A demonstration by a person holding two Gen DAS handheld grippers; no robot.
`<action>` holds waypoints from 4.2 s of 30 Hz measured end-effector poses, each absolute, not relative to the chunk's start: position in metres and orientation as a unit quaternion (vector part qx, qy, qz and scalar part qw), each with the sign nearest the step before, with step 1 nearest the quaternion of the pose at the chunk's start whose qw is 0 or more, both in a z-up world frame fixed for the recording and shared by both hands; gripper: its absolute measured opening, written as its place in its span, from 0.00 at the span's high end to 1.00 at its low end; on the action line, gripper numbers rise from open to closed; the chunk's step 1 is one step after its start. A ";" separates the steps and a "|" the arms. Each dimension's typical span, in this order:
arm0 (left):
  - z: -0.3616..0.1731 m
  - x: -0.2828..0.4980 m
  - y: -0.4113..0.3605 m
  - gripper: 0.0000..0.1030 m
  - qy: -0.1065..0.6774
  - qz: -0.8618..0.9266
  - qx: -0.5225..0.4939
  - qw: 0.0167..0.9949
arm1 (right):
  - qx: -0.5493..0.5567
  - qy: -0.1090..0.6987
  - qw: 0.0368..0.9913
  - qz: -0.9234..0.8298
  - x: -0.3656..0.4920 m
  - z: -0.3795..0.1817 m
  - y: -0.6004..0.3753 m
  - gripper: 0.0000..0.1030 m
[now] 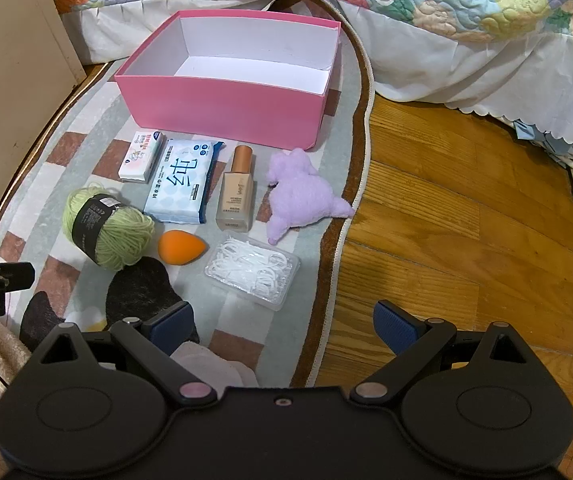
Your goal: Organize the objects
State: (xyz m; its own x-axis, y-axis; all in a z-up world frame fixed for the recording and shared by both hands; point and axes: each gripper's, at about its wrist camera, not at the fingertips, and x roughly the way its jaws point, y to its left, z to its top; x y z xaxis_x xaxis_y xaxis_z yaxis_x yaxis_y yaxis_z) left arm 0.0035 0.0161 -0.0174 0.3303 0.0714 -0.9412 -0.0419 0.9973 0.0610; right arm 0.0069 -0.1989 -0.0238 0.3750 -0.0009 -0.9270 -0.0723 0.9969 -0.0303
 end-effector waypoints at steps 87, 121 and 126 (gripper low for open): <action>-0.138 0.037 0.108 0.06 0.498 0.053 -0.303 0.811 | -0.298 0.476 0.705 0.433 0.082 -0.140 -0.037 0.11; -0.107 0.038 0.091 0.46 0.453 -0.105 -0.316 0.827 | -0.035 0.508 0.799 0.320 0.055 -0.103 -0.086 0.49; -0.063 0.052 0.079 0.46 0.443 -0.139 -0.293 0.836 | -0.038 0.464 0.830 0.308 0.051 -0.062 -0.105 0.49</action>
